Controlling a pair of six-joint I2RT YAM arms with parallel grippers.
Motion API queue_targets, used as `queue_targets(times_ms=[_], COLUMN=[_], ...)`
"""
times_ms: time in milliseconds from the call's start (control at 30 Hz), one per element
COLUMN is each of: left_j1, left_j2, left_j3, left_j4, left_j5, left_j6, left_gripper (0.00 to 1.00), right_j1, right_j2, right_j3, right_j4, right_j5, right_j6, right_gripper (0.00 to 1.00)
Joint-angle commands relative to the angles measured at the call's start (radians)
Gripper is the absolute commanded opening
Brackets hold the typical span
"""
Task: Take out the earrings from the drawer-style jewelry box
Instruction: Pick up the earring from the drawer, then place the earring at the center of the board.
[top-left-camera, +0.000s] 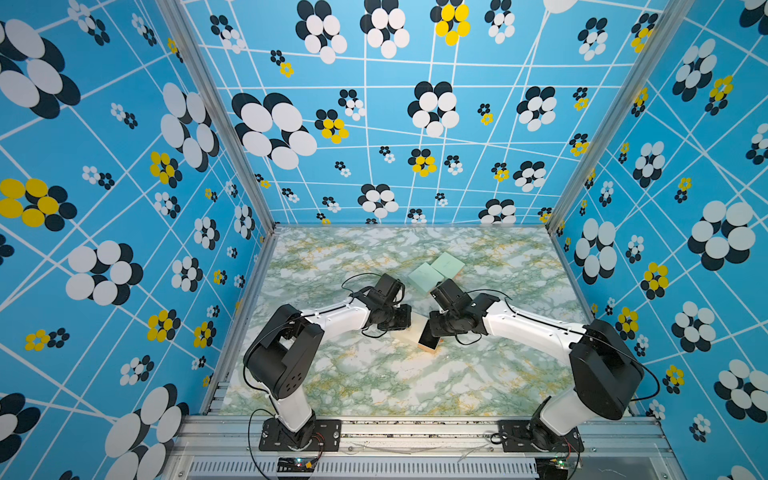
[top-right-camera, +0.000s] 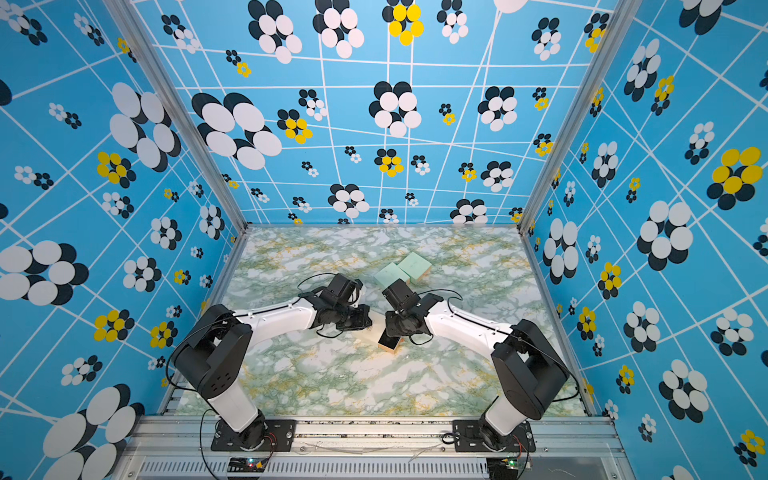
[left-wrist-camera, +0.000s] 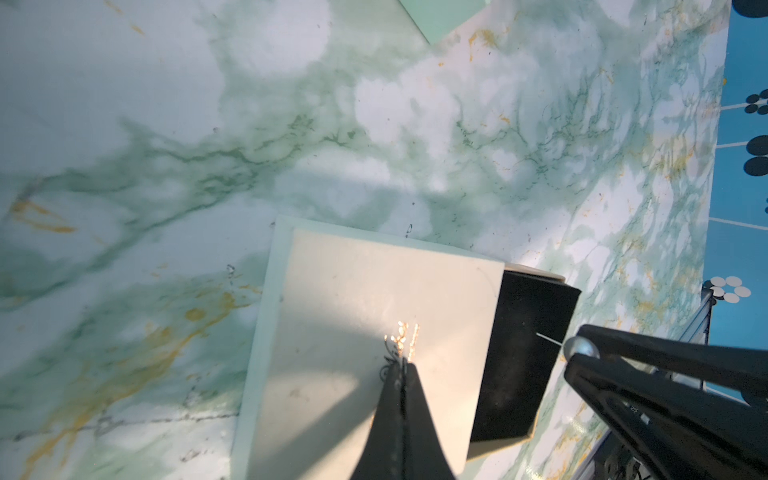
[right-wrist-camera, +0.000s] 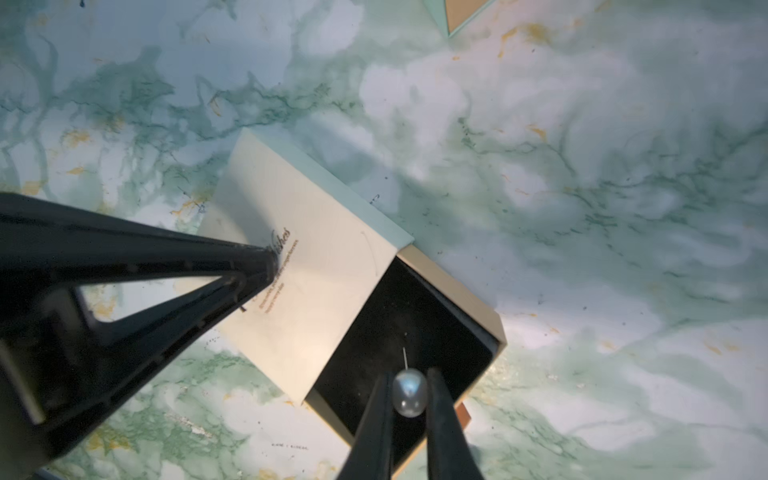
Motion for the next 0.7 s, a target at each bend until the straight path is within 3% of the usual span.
queue_targets(times_ms=[0, 667], left_j1=[0.004, 0.005], left_j2=[0.091, 0.085], left_j3=[-0.035, -0.036], left_j4=[-0.126, -0.117], left_j5=[-0.097, -0.097], left_j6=[0.019, 0.017], left_gripper=[0.0, 0.0], right_j1=[-0.006, -0.028], right_j2=[-0.018, -0.178], right_j3=[-0.038, -0.218], right_j4=[0.004, -0.057], right_j5=[0.009, 0.069], right_j6=[0.032, 0.112], right_gripper=[0.05, 0.03])
